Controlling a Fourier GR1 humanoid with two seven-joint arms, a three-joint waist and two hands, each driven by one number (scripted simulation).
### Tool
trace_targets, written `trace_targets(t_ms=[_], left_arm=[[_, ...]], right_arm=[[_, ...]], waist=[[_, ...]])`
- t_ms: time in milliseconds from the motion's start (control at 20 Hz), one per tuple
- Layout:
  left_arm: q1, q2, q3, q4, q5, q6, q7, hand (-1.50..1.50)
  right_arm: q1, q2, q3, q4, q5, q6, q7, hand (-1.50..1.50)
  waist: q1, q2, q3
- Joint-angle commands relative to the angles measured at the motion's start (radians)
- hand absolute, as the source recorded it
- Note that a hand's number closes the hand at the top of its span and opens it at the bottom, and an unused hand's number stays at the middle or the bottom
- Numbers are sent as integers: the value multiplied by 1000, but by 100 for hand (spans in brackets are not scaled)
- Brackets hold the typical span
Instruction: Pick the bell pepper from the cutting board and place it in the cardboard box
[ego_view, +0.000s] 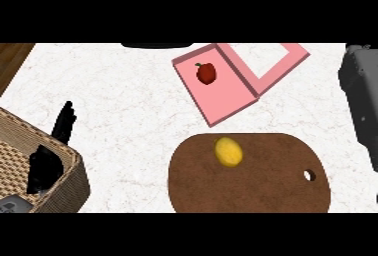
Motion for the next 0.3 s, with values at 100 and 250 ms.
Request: trace_targets(t_ms=[100,250], left_arm=[[7,-7,-40,32,-12,-39,46,0],[22,9,-34,-1,-12,-47,40,0]], right_arm=[[134,-185,-68,-4,-81,219,-84,-150],[161,-235,-74,26,-98,298,-123,-150]], waist=[[-17,1,-5],[-1,2,-5]])
